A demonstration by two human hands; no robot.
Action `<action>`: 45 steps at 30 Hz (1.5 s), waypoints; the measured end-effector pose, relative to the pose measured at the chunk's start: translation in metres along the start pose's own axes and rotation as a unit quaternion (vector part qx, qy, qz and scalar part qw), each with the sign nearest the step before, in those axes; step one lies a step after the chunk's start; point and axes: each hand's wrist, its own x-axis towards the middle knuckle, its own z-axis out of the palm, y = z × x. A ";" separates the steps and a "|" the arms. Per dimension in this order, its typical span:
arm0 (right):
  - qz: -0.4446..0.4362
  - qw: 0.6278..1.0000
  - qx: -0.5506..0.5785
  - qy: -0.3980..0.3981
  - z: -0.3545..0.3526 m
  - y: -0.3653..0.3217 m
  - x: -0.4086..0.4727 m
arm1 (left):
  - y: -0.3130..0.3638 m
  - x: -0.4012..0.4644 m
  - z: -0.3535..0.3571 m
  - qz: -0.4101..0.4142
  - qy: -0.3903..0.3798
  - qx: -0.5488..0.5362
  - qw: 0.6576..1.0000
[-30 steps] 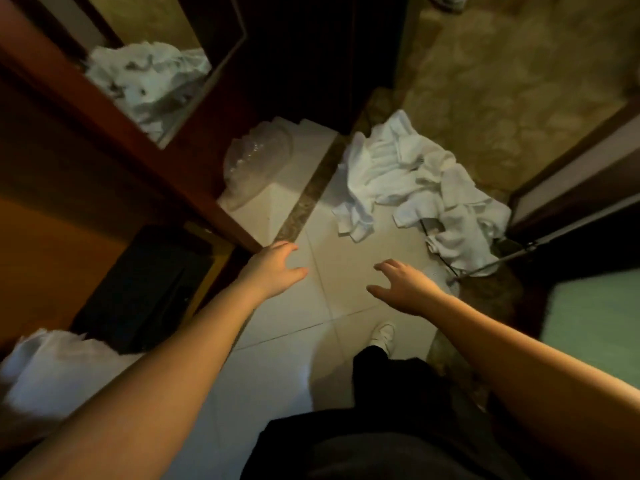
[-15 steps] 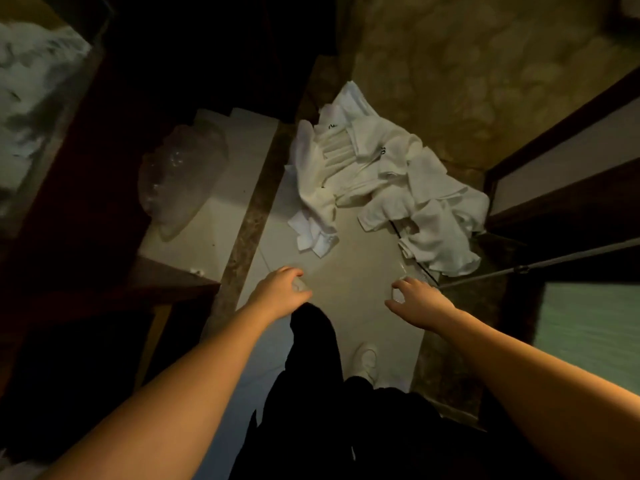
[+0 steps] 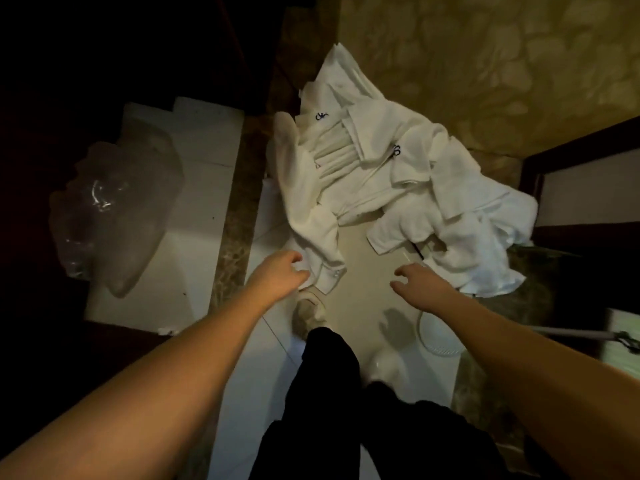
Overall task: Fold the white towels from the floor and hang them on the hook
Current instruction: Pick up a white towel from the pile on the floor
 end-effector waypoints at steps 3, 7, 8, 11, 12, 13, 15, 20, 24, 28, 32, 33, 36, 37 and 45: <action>-0.013 0.999 0.049 0.002 -0.009 -0.033 0.048 | -0.006 0.053 -0.014 -0.014 0.008 -0.020 1.000; -0.028 0.995 0.091 0.011 -0.016 -0.065 0.123 | -0.016 0.124 -0.019 -0.048 0.044 -0.115 0.991; -0.031 0.994 0.101 0.013 -0.016 -0.072 0.143 | -0.020 0.142 -0.017 -0.059 0.049 -0.143 0.987; -0.035 0.992 0.121 0.024 -0.011 -0.085 0.203 | -0.034 0.193 -0.008 -0.100 0.066 -0.227 0.967; -0.033 0.991 0.126 0.024 -0.006 -0.087 0.221 | -0.039 0.208 -0.003 -0.117 0.070 -0.257 0.957; -0.029 0.991 0.132 0.018 0.001 -0.087 0.237 | -0.045 0.222 0.003 -0.134 0.072 -0.282 0.947; -0.013 0.990 0.138 -0.010 0.020 -0.079 0.264 | -0.058 0.244 0.022 -0.167 0.052 -0.304 0.936; 0.085 0.975 0.179 -0.099 0.096 -0.034 0.296 | -0.100 0.263 0.097 -0.217 -0.031 -0.226 0.949; 0.130 0.927 0.338 -0.098 0.161 -0.008 0.302 | -0.132 0.262 0.153 -0.215 -0.059 -0.153 0.963; 0.135 0.890 0.429 -0.074 0.196 -0.001 0.307 | -0.153 0.264 0.185 -0.172 -0.048 -0.006 0.984; 0.129 0.848 0.504 -0.098 0.194 0.002 0.308 | -0.158 0.270 0.189 -0.119 -0.021 0.001 0.993; 0.126 0.830 0.532 -0.113 0.190 0.002 0.306 | -0.154 0.270 0.187 -0.089 -0.033 0.007 0.995; 0.095 0.788 0.582 -0.177 0.172 -0.002 0.290 | -0.132 0.259 0.177 -0.011 -0.091 -0.070 0.993; 0.084 0.778 0.592 -0.193 0.166 -0.003 0.283 | -0.124 0.253 0.175 -0.016 -0.100 -0.131 0.986; 0.024 0.763 0.614 -0.203 0.123 -0.013 0.217 | -0.081 0.201 0.149 -0.136 -0.139 -0.455 0.869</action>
